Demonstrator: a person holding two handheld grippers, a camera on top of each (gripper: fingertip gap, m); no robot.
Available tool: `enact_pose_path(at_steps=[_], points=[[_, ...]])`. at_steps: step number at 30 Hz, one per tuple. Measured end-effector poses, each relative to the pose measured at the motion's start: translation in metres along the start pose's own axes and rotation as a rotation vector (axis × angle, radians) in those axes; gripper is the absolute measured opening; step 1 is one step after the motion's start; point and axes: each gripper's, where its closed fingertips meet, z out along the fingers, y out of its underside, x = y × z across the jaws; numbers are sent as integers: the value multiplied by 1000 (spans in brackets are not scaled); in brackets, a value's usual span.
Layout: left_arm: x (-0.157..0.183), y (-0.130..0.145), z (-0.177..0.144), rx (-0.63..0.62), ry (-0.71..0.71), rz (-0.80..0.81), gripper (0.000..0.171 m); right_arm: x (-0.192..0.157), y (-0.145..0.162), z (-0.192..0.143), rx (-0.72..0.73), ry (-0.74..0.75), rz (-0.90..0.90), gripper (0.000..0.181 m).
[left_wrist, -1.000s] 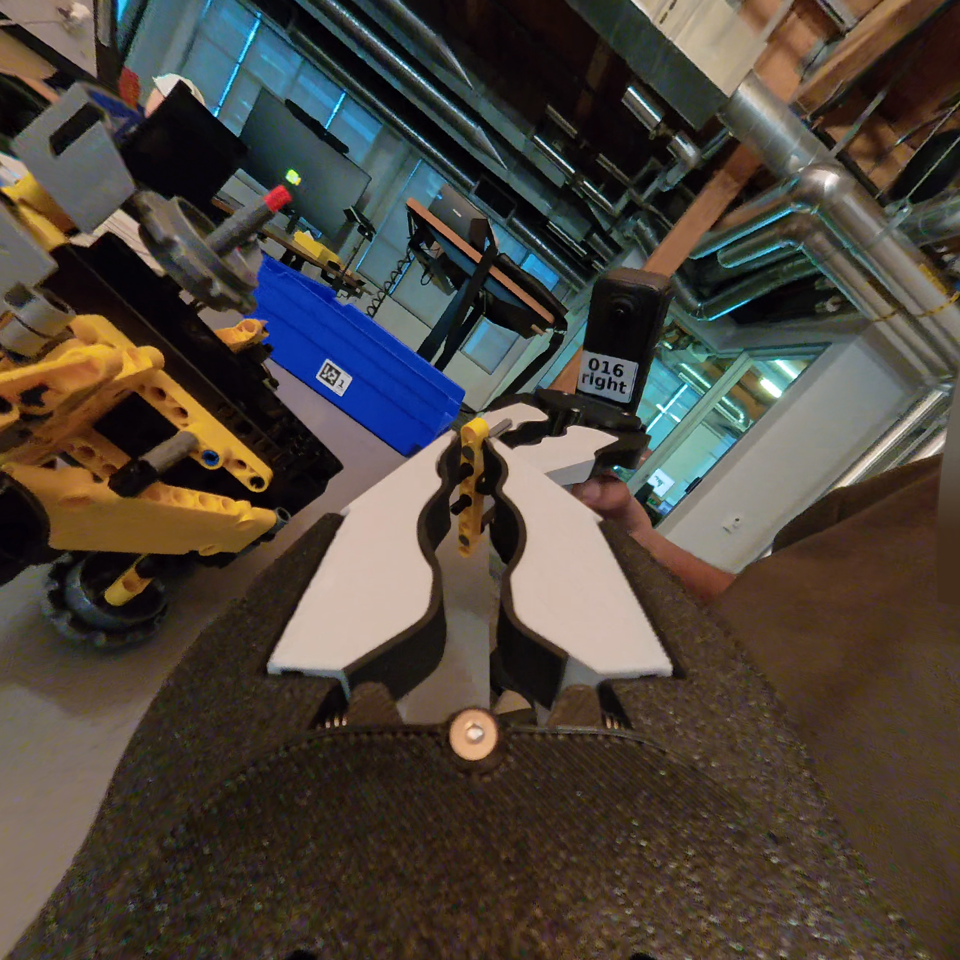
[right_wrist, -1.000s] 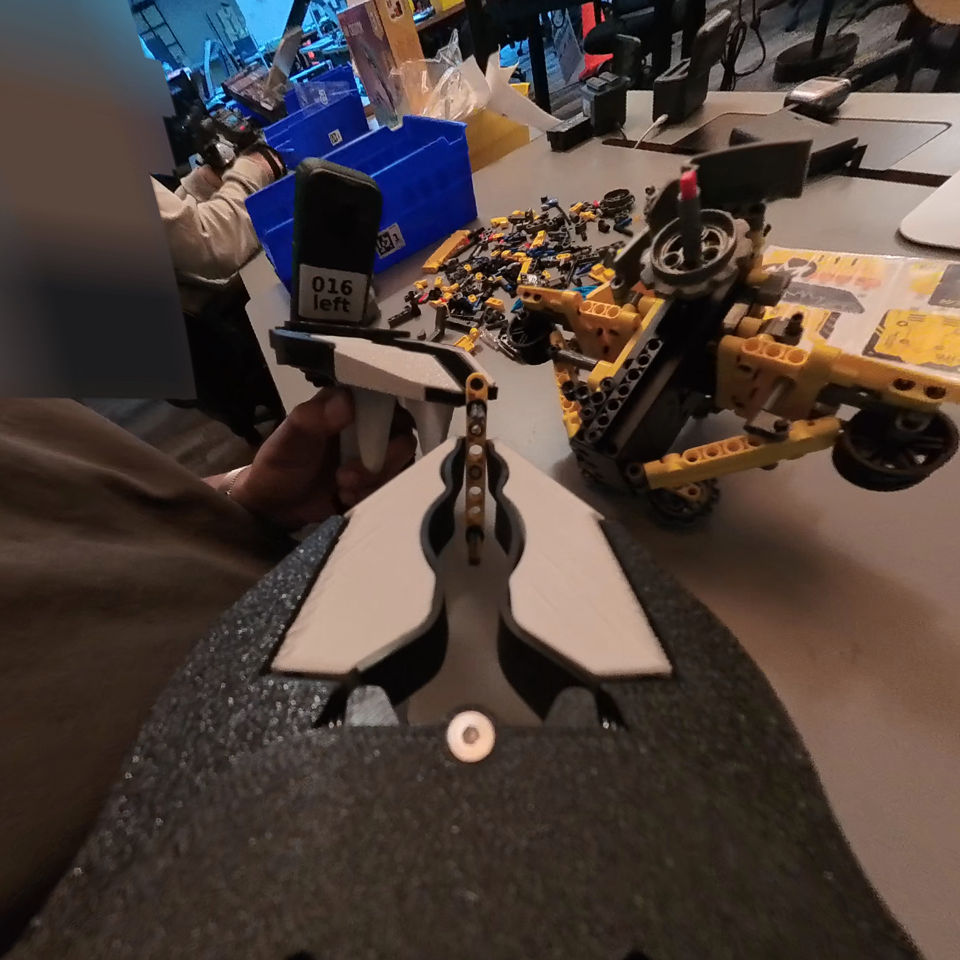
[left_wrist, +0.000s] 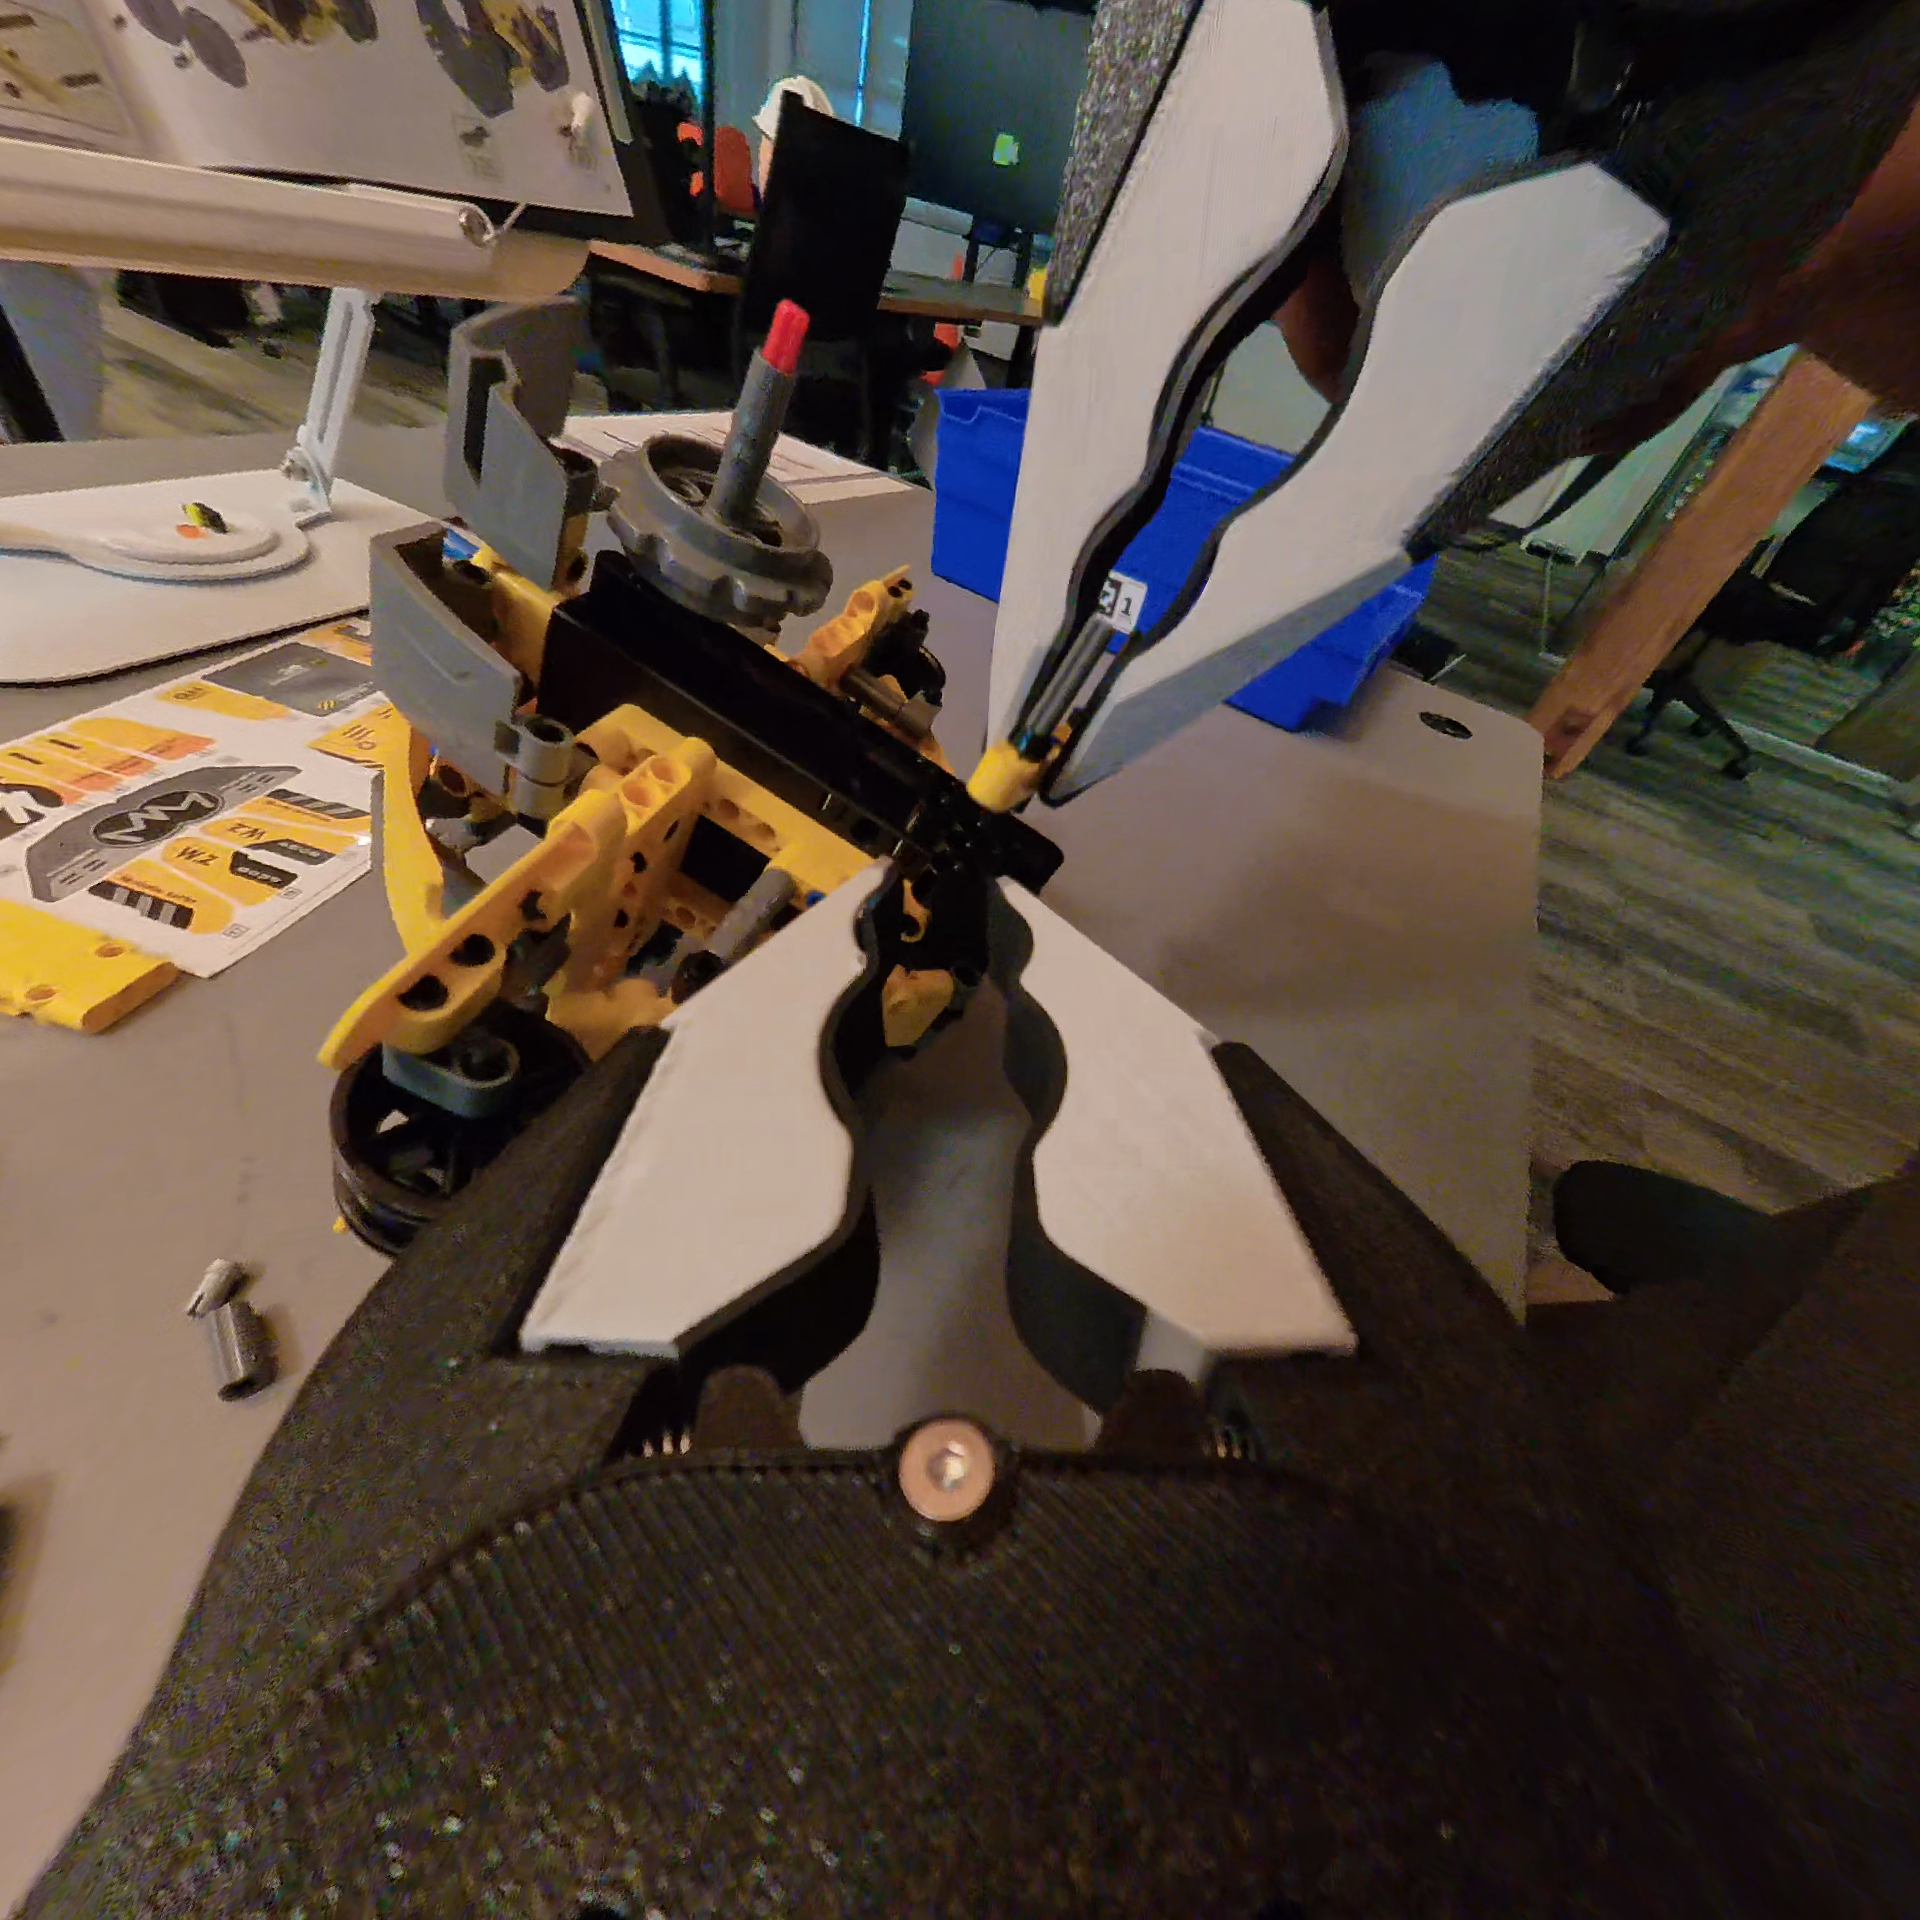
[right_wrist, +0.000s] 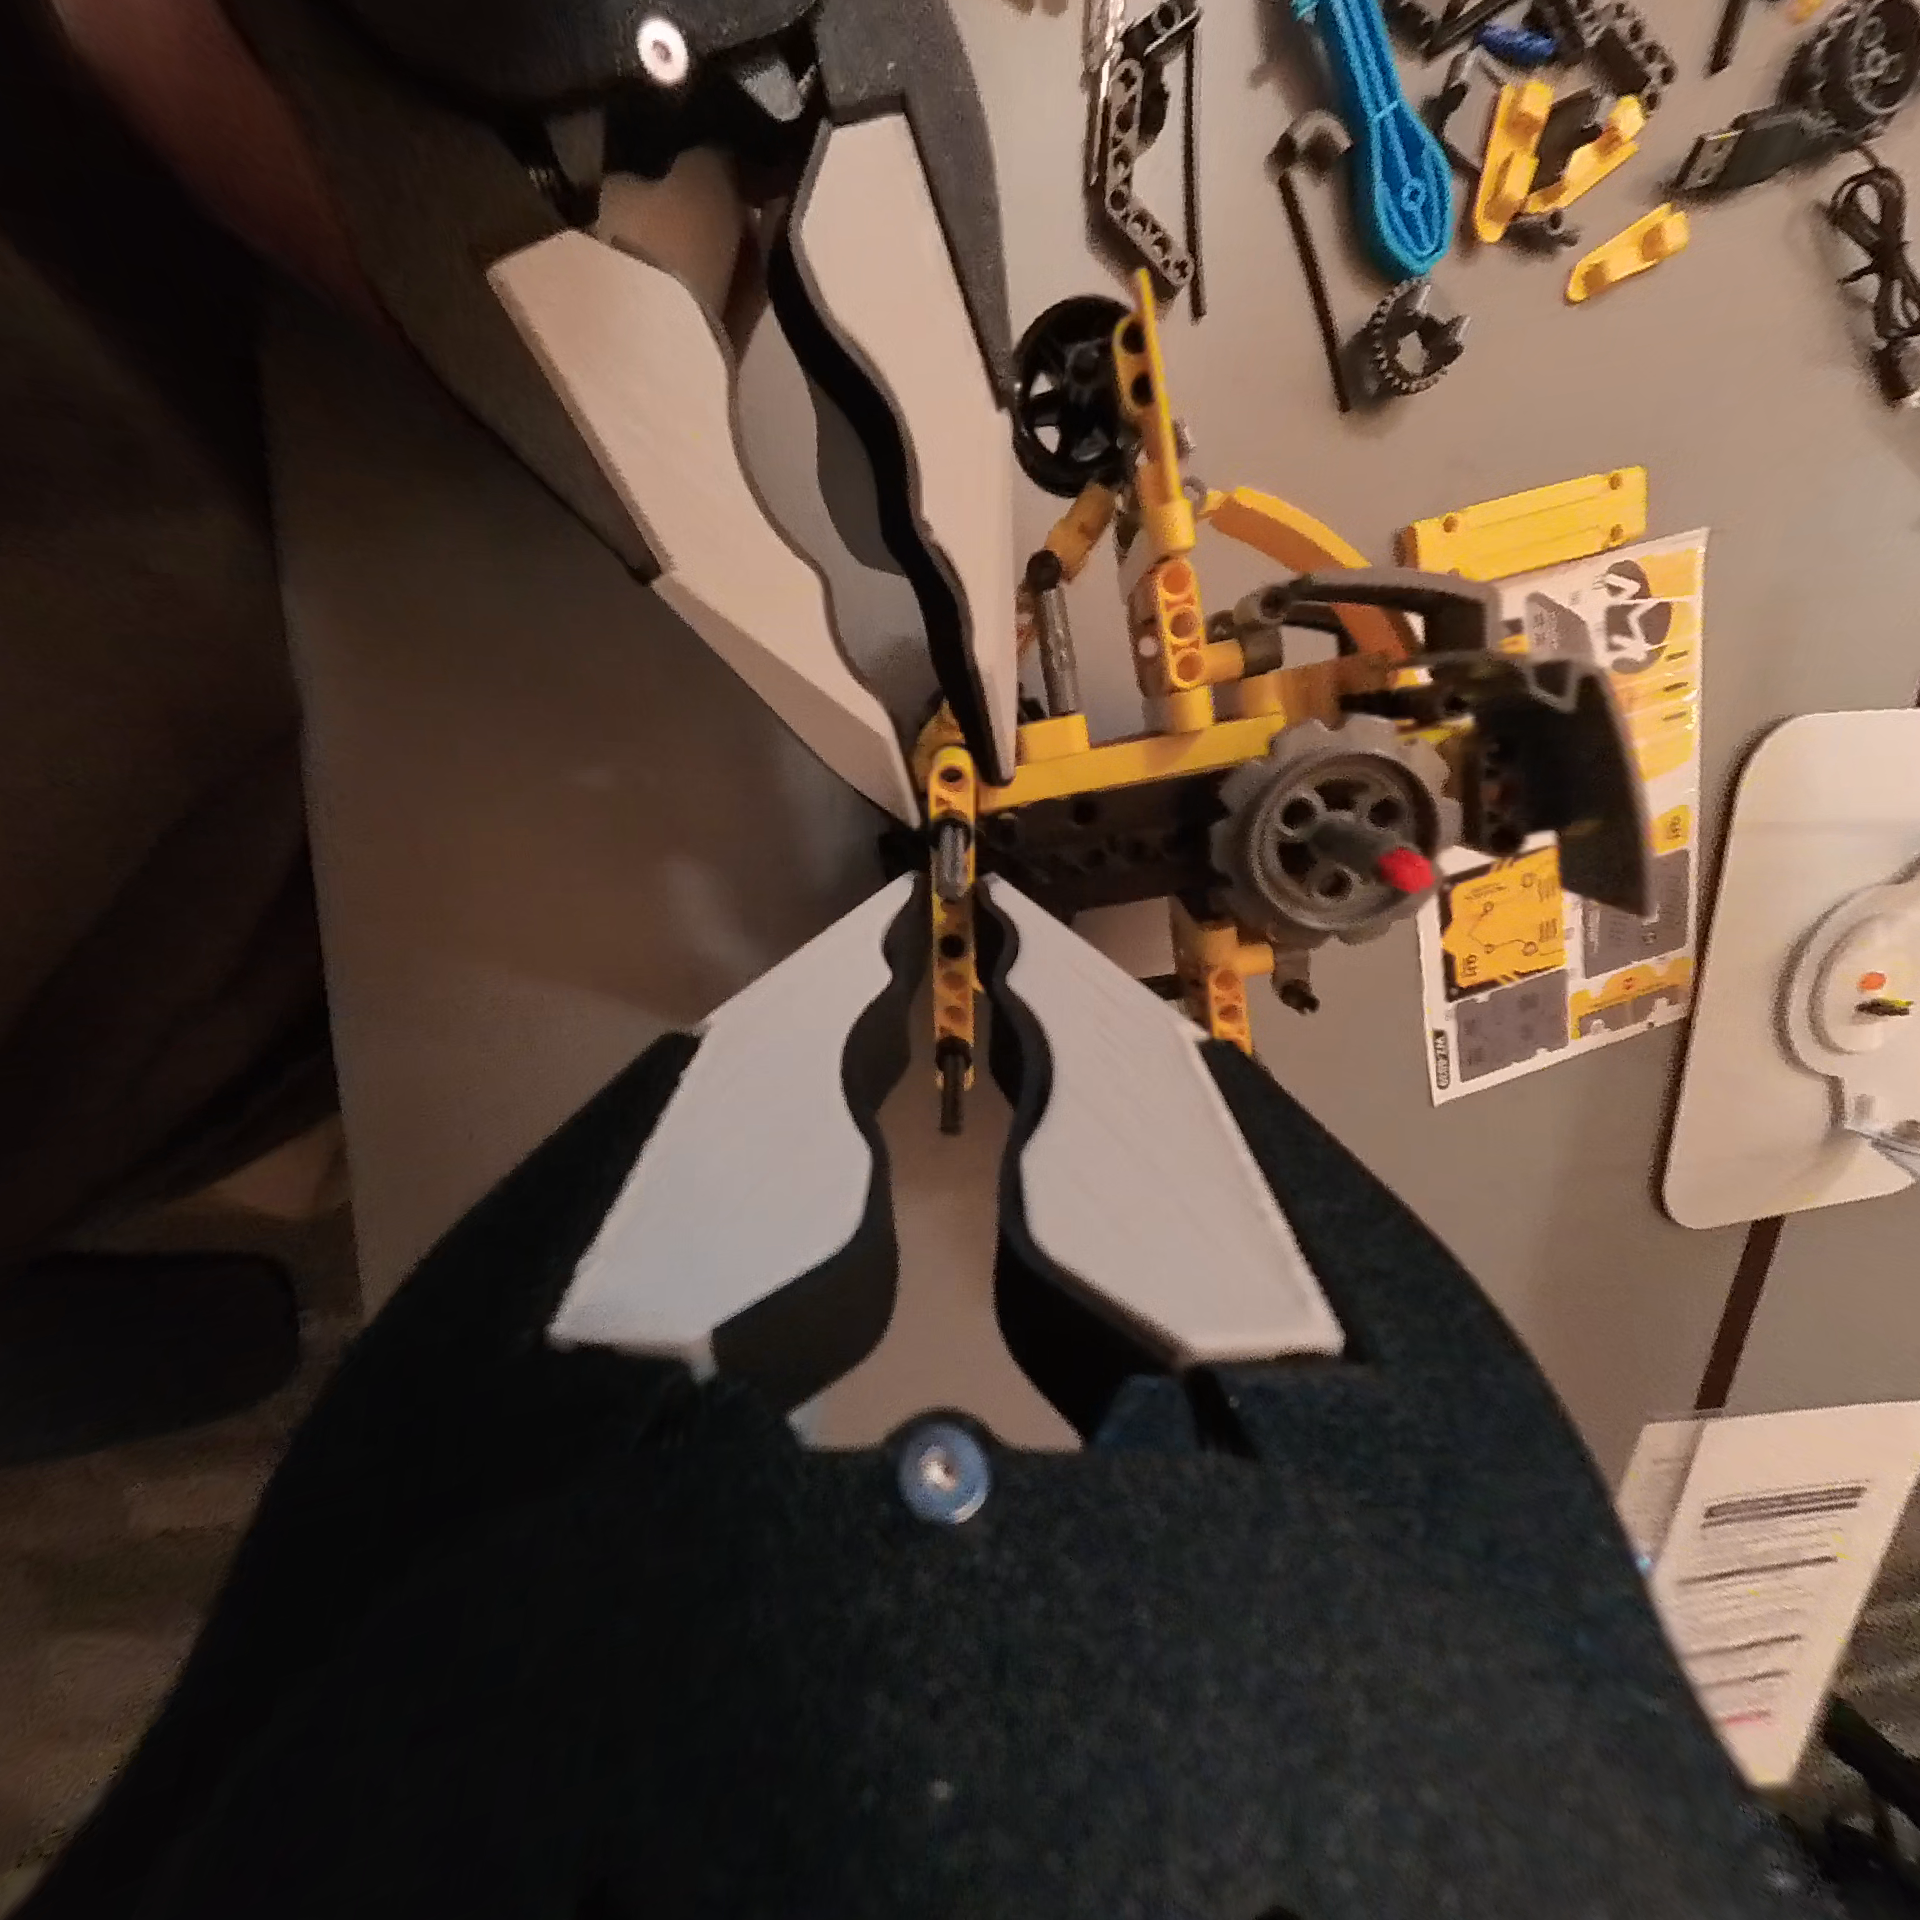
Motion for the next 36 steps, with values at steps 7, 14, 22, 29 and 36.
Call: enact_pose_path(at_steps=[7, 14, 22, 29, 36], points=[[2, 0, 2, -6, 33, 13, 5, -5, -4, 1, -28, 50, -95, 7], [5, 1, 2, -13, 13, 72, 5, -2, -3, 0, -66, 86, -177, 7], [7, 2, 3, -16, 11, 92, 5, -4, 0, 1, -109, 21, -132, 7], [5, 1, 4, -18, 15, 63, 5, -2, 0, 2, -133, -137, -32, 7], [4, 1, 3, -23, 29, -23, 4, 0, -3, 4, -108, -212, 39, 6]])
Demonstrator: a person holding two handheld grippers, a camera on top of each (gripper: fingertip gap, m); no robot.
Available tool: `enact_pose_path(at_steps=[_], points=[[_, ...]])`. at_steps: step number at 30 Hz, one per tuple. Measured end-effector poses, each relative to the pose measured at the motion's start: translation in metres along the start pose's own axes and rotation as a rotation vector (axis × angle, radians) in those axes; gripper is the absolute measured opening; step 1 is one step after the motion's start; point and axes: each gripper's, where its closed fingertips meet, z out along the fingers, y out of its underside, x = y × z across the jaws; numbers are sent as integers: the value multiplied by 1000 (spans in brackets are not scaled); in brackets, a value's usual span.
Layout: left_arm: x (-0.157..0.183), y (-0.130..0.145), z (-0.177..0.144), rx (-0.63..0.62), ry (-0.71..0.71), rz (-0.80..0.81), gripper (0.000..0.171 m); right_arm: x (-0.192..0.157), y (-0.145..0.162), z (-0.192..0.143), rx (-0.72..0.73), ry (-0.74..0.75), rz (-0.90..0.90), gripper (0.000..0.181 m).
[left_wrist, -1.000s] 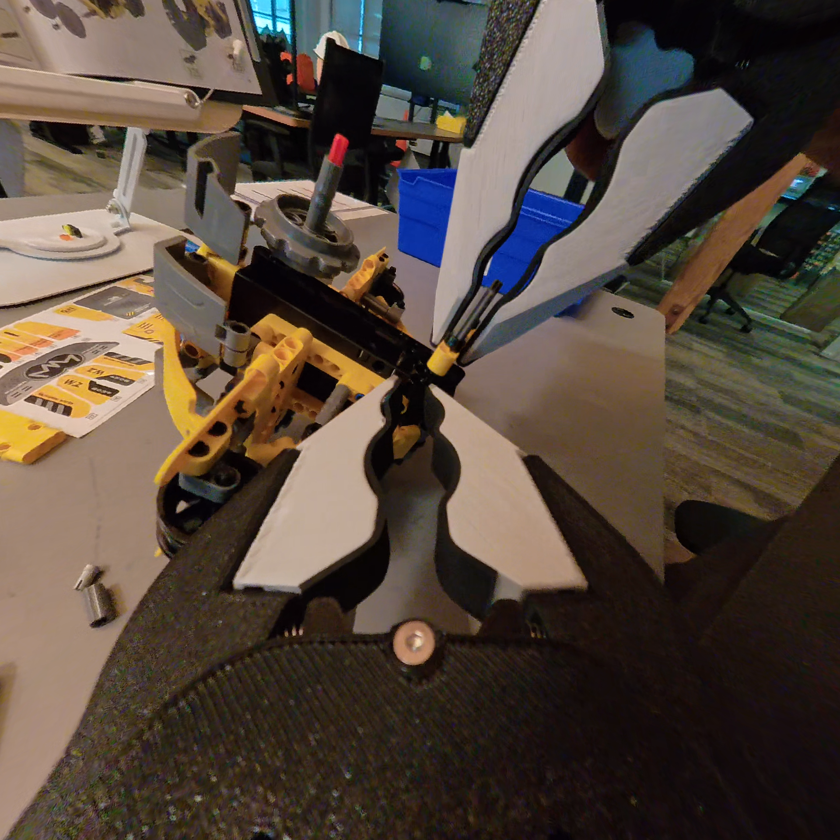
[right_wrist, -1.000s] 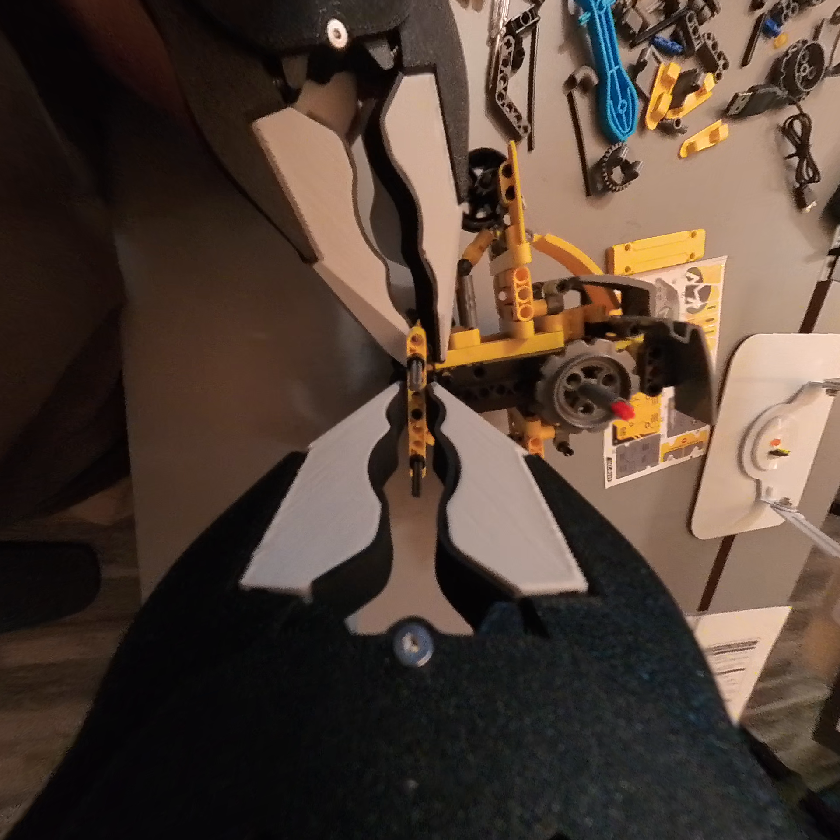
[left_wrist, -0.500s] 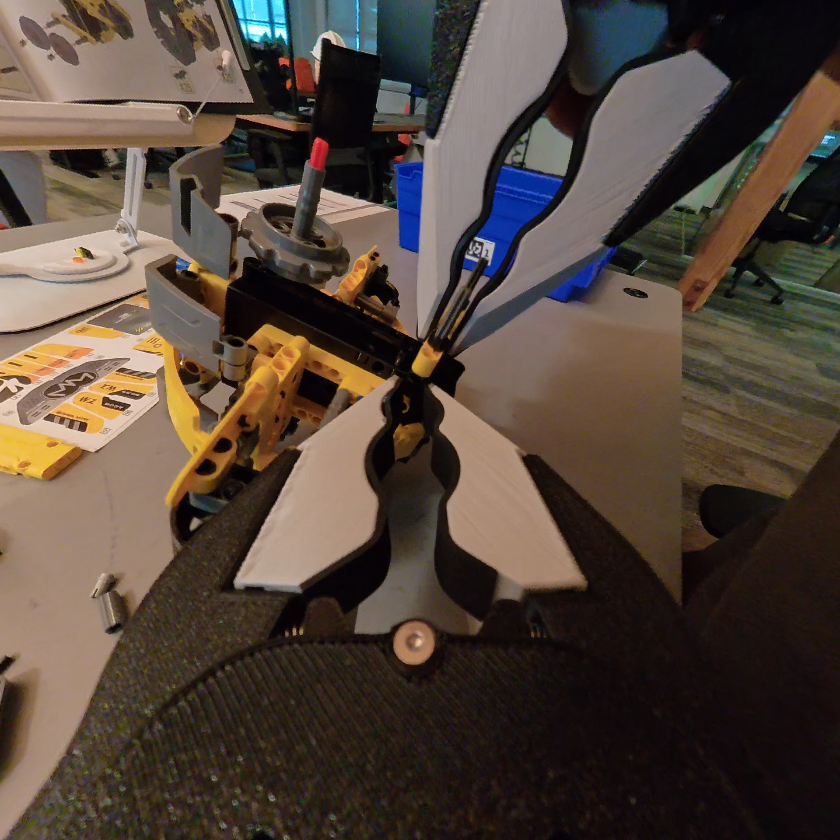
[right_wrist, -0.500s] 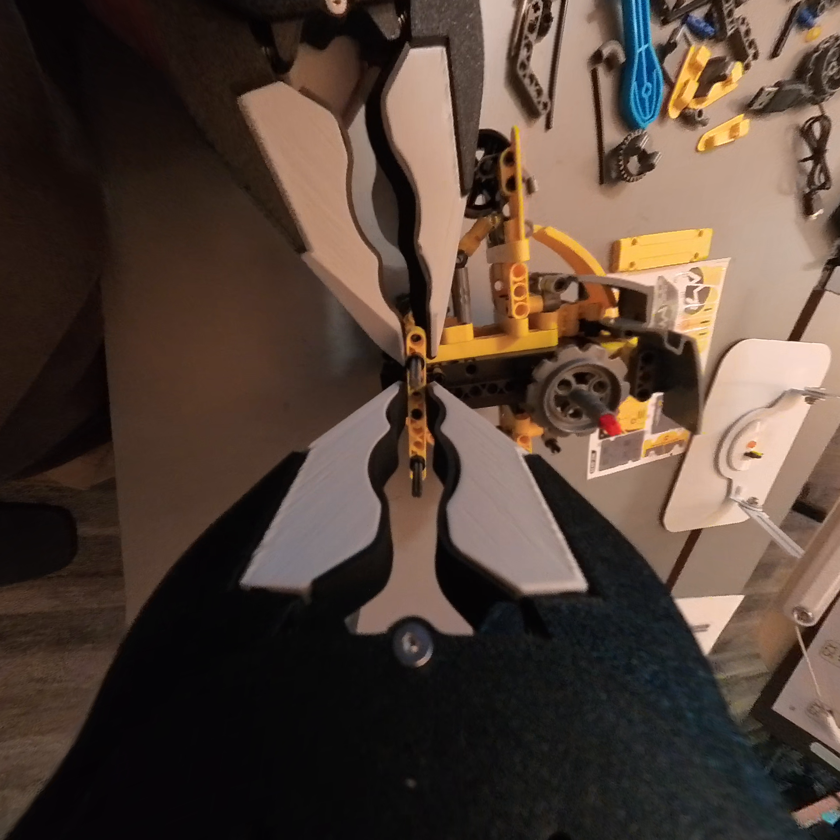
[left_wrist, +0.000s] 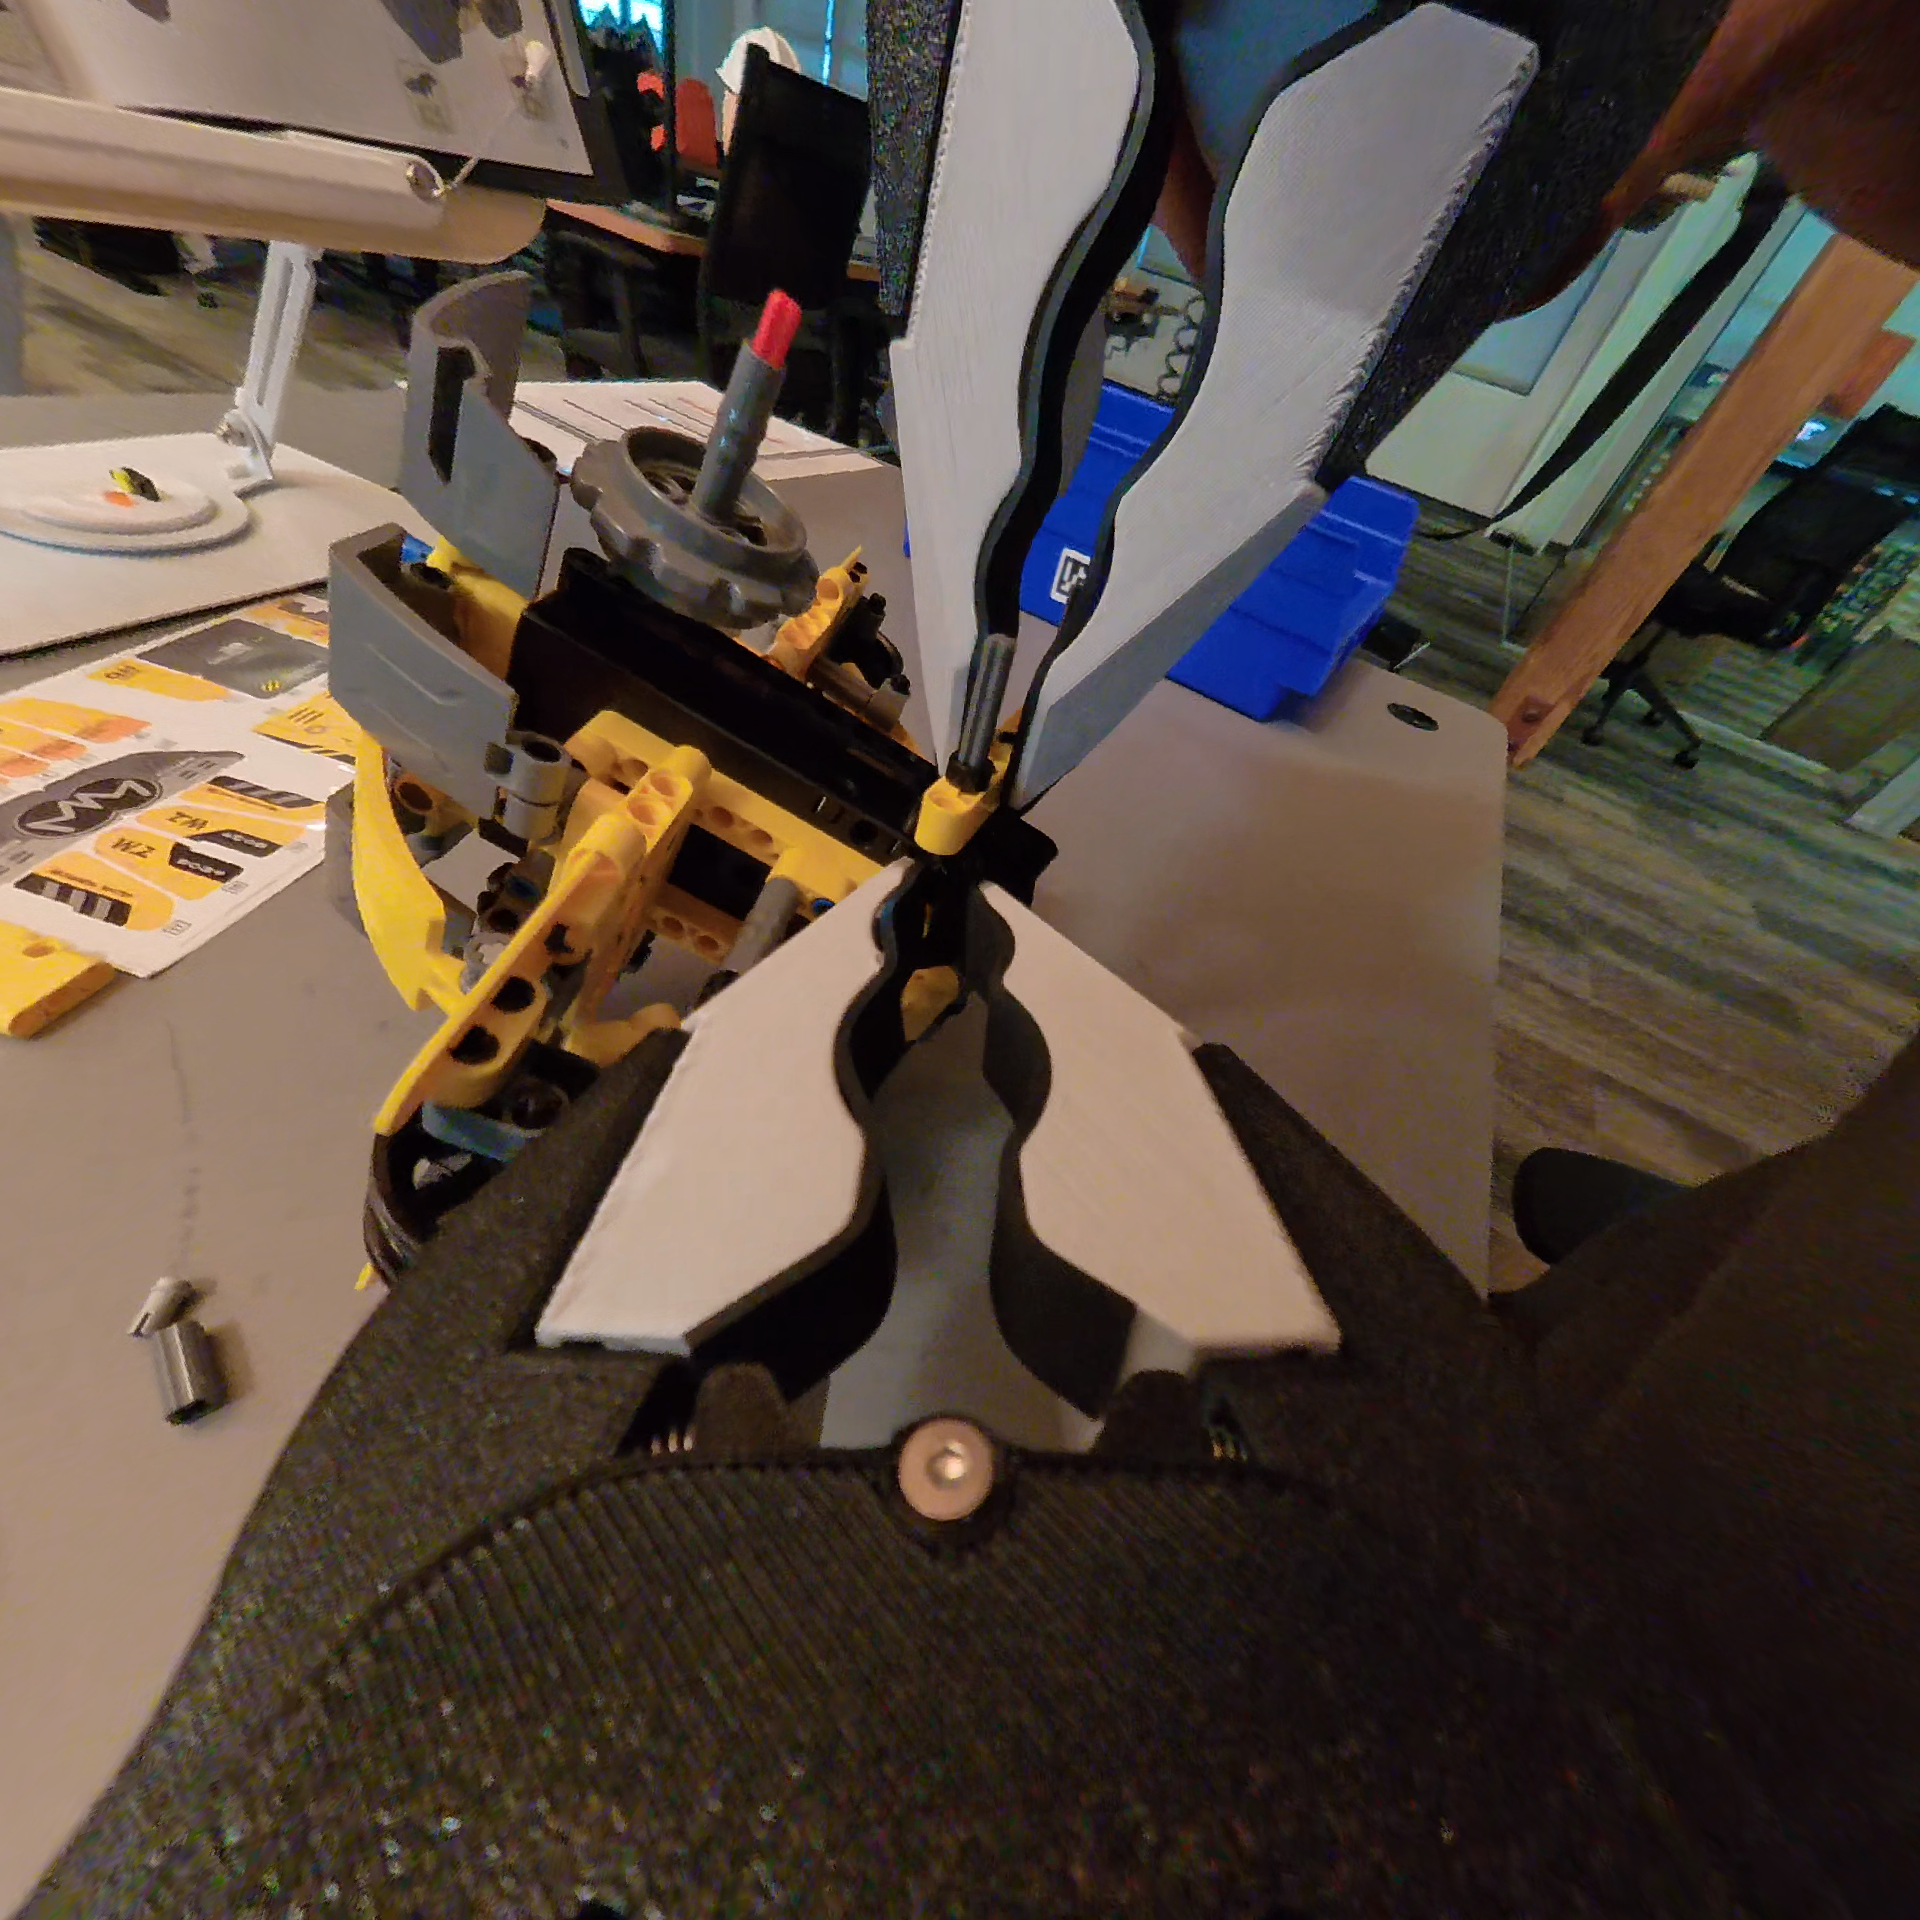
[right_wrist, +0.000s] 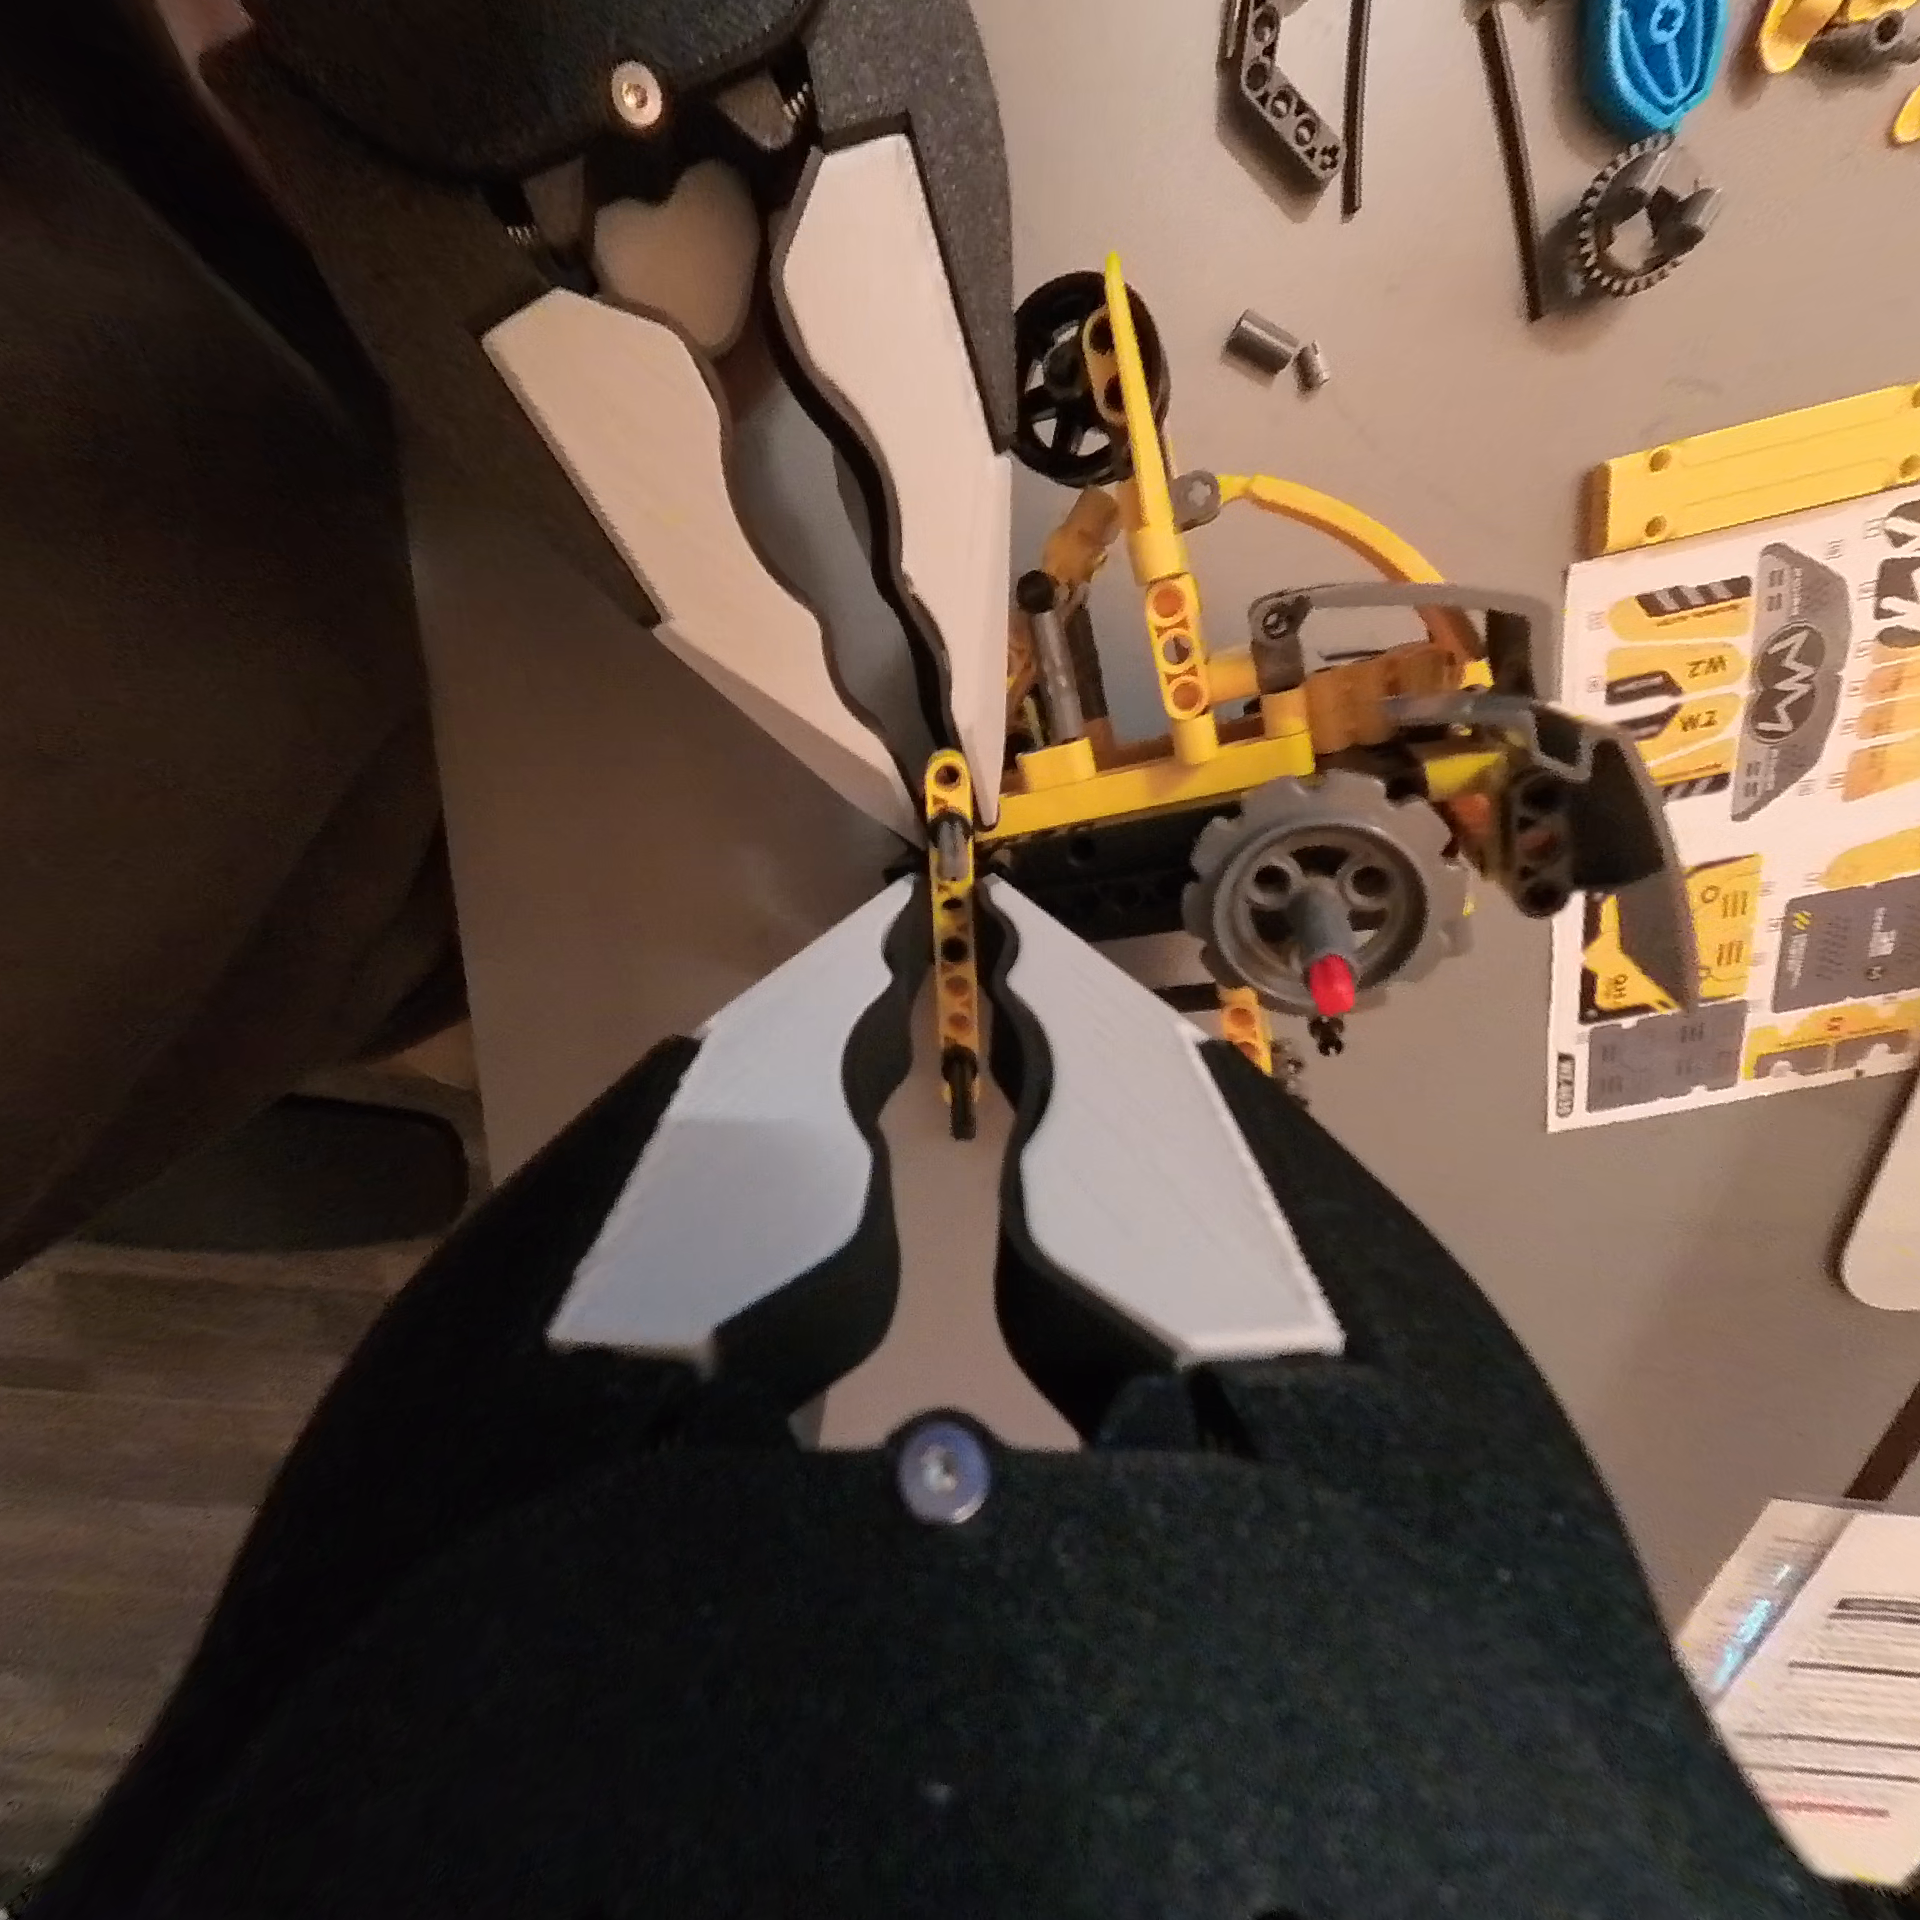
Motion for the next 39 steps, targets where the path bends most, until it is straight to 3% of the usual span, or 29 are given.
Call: enact_pose_path(at_steps=[4, 21, 39], points=[[-1, 0, 0, 6, 15, -63, 4, 2, -2, 1, 26, 62, -35, 6], [-4, -1, 1, 11, -13, -59, 3, 5, -2, 1, 31, 315, -326, 6], [-7, 2, 2, 4, -35, -50, 3, 7, -2, 6, 66, 259, -460, 6]])
